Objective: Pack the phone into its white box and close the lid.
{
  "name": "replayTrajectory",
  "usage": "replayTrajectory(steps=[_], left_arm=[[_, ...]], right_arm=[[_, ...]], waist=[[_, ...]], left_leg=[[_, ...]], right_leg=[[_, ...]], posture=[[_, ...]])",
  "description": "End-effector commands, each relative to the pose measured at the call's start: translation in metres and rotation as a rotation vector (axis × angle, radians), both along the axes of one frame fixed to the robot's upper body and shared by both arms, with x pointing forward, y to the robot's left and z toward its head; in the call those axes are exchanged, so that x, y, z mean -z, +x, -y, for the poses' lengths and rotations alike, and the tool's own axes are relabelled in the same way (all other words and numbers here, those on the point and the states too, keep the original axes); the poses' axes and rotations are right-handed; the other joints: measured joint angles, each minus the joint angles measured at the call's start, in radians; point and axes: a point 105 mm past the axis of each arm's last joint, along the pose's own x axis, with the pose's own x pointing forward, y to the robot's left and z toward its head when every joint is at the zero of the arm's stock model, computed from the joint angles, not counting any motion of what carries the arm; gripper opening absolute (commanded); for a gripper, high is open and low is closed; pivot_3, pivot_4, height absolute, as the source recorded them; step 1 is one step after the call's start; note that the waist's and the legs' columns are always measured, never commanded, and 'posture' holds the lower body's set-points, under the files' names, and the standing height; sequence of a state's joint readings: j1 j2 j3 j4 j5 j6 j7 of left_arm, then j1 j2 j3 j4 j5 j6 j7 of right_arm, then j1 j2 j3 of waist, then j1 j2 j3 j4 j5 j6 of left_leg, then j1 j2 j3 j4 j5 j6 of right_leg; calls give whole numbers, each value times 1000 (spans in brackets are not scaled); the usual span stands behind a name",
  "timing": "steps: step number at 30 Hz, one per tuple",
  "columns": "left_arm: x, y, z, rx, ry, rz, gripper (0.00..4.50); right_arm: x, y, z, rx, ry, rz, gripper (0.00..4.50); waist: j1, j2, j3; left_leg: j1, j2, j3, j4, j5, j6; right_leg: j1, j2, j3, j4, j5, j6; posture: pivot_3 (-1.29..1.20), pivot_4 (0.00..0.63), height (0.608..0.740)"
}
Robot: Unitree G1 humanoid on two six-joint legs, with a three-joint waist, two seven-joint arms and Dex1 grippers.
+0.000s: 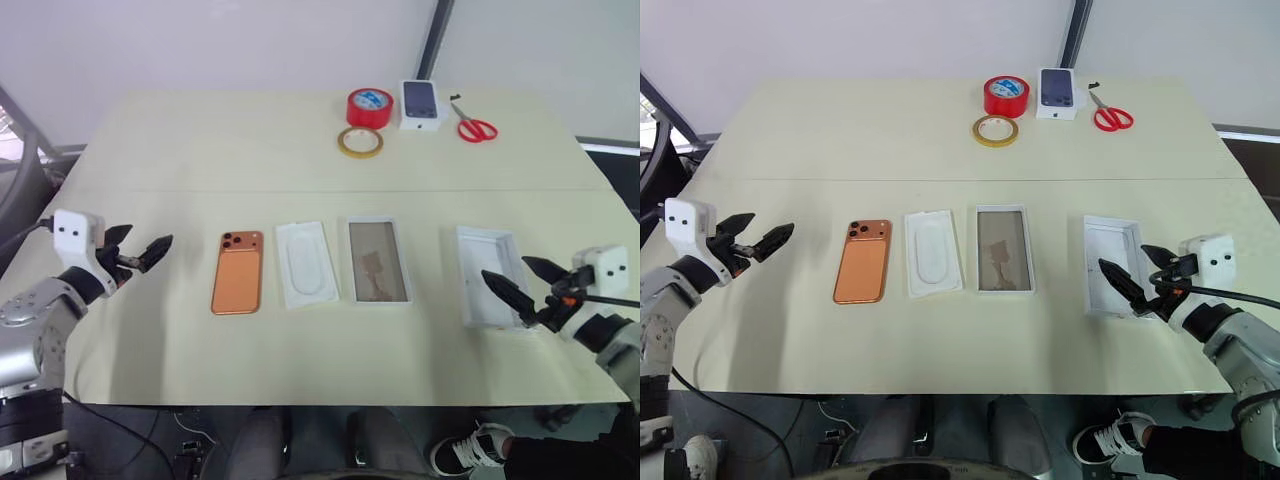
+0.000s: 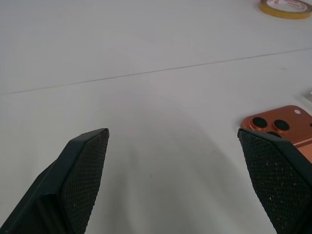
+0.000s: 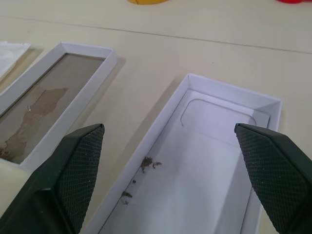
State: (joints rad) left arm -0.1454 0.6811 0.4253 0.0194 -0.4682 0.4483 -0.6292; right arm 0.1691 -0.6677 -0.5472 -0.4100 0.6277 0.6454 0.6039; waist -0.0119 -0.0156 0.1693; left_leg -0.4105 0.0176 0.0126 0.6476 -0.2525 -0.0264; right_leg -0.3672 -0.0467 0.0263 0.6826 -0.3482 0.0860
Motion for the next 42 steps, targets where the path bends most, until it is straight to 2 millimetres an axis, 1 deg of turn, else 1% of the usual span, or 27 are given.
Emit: replayTrajectory(steps=[1, 4, 7, 9, 11, 14, 16, 19, 20, 23, 25, 26, 29, 31, 33, 36, 42], left_arm=[[-17, -2, 0, -4, 10, 59, 4444], [-16, -1, 0, -14, 4, 64, 4444], [-17, -2, 6, 12, 1, 61, 4444], [-17, -2, 8, 16, 6, 59, 4444], [-20, -3, 15, 41, -4, 64, 4444], [-25, -2, 31, 96, -32, 75, 4444], [-27, -1, 56, 174, -57, 69, 4444], [-27, -4, 105, 328, -98, 22, 4444], [-24, -4, 118, 358, -104, -14, 4444], [-17, -5, 146, 408, -122, -81, 4444], [-10, -4, 164, 408, -156, -146, 4444], [-6, -4, 169, 391, -161, -185, 4444], [2, -7, 178, 351, -166, -277, 4444], [12, -7, 176, 301, -160, -353, 4444], [18, -9, 176, 268, -155, -405, 4444], [20, -12, 182, 266, -202, -452, 4444], [22, -10, 197, 276, -339, -536, 4444]], right_arm=[[-12, 3, -1, -21, -30, 42, 4467], [-11, 5, -3, -23, -31, 46, 4467], [-15, 7, -14, -63, -28, 55, 4467], [-15, 8, -17, -75, -27, 52, 4467], [-14, 9, -25, -107, -36, 39, 4467], [-17, 11, -39, -169, -69, 33, 4467], [-24, 12, -52, -216, -81, 50, 4467], [-31, 12, -72, -302, -119, 70, 4467], [-33, 13, -79, -328, -134, 80, 4467], [-36, 17, -92, -367, -159, 101, 4467], [-35, 20, -100, -383, -164, 109, 4467], [-35, 21, -103, -390, -163, 110, 4467], [-33, 20, -112, -435, -164, 109, 4467], [-29, 21, -114, -437, -168, 100, 4467], [-24, 21, -113, -440, -189, 87, 4467], [-24, 18, -114, -447, -182, 85, 4467], [-25, 13, -119, -487, -195, 77, 4467]], waist=[[0, 0, 0], [0, 0, 0], [0, 0, 0], [0, 0, 0], [-1, 0, 0], [0, 0, 0], [1, 0, 0], [2, 0, 0], [2, 0, 0], [0, 0, 0], [-2, 0, 0], [-1, -1, 0], [-1, -1, 1], [0, -1, 1], [0, -1, 1], [3, -1, 1], [2, -1, 1]], left_leg=[[0, 0, 0, 0, 0, 0], [0, 0, 0, 0, 0, 0], [0, 0, 0, 0, 0, 0], [0, 0, 0, 0, 0, 0], [0, 0, 0, 0, 0, 0], [0, 0, 0, 0, 0, 0], [0, 0, -1, 0, 0, 0], [0, -1, -1, 1, 0, 0], [0, -1, -2, 1, 0, 0], [0, -1, -3, 1, 0, 0], [0, -1, -3, 1, 0, 0], [0, -1, -3, 1, 0, 0], [0, -1, -3, 1, 0, 0], [0, -1, -4, 2, 0, 0], [0, -1, -4, 2, 0, 0], [0, -2, -5, 2, 0, -1], [0, -3, -7, 3, 1, -1]], right_leg=[[0, 0, 0, 0, 0, 0], [0, 0, 0, 0, 0, 0], [0, 0, 0, 0, 0, 0], [0, 0, 0, 0, 0, 0], [0, 0, 0, 0, 0, 0], [0, 0, 0, 0, 0, 0], [1, 0, 0, 0, 0, 0], [1, 0, -1, 0, 0, 0], [2, 0, -1, 0, 0, 0], [2, 0, -2, -1, 0, 0], [2, 1, -2, -1, 0, 0], [2, 1, -2, -1, 0, 0], [2, 1, -2, 0, 0, 1], [2, 2, -2, 0, 0, 1], [2, 2, -2, 0, 0, 1], [3, 1, -2, 0, 0, 1], [5, 1, -4, -1, 0, 1]], posture=[[0, 150, 722], [0, 150, 722], [0, 150, 722], [0, 150, 722], [0, 150, 722], [0, 150, 722], [0, 150, 722], [0, 150, 722], [0, 150, 722], [0, 150, 722], [0, 150, 722], [0, 150, 722], [0, 150, 722], [0, 150, 722], [0, 150, 722], [0, 150, 722], [0, 150, 722]])
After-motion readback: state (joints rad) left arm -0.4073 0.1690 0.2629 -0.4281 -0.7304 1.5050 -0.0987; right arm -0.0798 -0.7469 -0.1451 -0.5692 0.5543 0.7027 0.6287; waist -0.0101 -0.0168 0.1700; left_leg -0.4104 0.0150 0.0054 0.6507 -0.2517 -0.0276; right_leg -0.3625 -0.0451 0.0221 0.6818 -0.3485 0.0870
